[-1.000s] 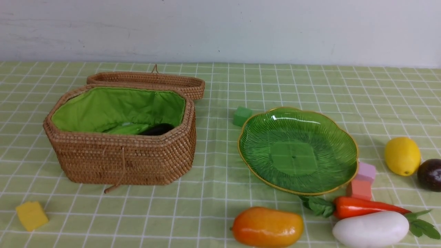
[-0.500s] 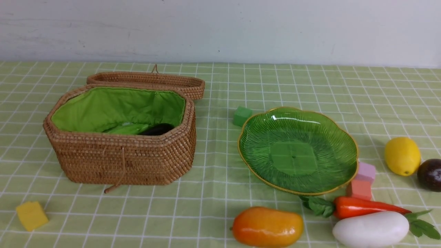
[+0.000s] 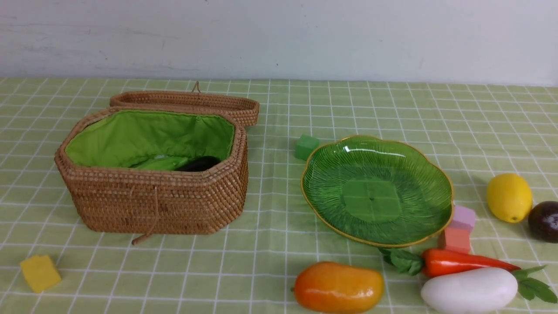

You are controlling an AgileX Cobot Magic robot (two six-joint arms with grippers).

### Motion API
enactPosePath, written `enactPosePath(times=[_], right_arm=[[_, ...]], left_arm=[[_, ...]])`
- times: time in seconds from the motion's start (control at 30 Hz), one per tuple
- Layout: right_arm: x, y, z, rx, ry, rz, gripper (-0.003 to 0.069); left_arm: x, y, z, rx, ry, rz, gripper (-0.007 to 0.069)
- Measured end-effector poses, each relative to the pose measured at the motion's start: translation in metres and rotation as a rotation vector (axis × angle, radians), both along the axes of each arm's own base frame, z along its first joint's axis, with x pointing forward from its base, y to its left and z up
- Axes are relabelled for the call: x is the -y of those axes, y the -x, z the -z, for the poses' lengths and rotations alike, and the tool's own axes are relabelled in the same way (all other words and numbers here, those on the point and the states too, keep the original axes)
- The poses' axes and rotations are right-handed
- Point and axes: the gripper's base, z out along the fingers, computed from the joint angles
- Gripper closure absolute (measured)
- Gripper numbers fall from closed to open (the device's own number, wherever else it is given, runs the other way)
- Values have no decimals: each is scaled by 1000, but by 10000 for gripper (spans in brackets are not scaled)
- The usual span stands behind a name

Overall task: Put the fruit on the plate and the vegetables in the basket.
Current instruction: Take a daikon with your right arm and place it on the basket on the left.

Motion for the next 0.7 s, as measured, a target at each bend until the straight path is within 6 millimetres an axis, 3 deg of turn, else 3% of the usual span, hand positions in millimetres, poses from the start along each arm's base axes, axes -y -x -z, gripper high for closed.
enactPosePath(times=[0.17,0.37,0.5,0.57,0.7], right_arm=[[-6,-3,-29,329,-13,-61,419],[-13,10,-67,771,-22,-154,419],[-13,17,-78,910,-173,-190,419],[-12,23,-97,968,-284,-209,419],[-11,42,-152,1040,-252,-199,419]], left_arm=[[0,0,0,0,0,0,596],[0,0,0,0,0,0,592],[0,0,0,0,0,0,586],[0,0,0,0,0,0,585],[0,0,0,1,0,0,585]])
